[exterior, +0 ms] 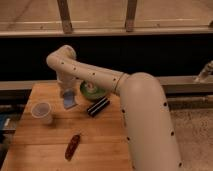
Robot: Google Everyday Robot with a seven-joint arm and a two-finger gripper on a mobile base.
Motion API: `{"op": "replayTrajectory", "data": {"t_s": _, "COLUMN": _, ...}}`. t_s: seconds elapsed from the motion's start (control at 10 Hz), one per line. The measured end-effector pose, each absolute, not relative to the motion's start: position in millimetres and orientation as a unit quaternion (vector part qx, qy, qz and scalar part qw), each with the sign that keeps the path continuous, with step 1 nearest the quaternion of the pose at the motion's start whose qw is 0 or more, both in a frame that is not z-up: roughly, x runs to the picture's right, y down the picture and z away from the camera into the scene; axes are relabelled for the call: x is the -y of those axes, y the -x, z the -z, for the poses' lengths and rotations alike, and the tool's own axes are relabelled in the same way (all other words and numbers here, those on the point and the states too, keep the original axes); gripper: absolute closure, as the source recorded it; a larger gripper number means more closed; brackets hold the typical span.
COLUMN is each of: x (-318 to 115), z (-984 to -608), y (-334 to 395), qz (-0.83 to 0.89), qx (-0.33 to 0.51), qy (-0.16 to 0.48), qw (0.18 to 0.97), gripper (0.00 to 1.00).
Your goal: Place the white sponge in the ceramic cup
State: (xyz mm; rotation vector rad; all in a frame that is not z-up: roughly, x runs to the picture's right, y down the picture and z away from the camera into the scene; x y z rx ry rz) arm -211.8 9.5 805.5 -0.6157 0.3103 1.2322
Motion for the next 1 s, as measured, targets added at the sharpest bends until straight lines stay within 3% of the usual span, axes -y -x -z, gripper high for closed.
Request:
{"op": "replayTrajectory", "data": {"t_s": 0.4, "x": 28, "z": -787, "y": 240, "qz": -0.547, "qx": -0.099, "qy": 0.265, "qw": 0.788, "gripper": 0.86}}
{"op": "replayTrajectory", "data": {"t_s": 1.0, "x": 28, "z": -767, "y": 267, "qz": -0.52, "qx": -0.058, "qy": 0.277, "qw": 0.806, "gripper": 0.86}}
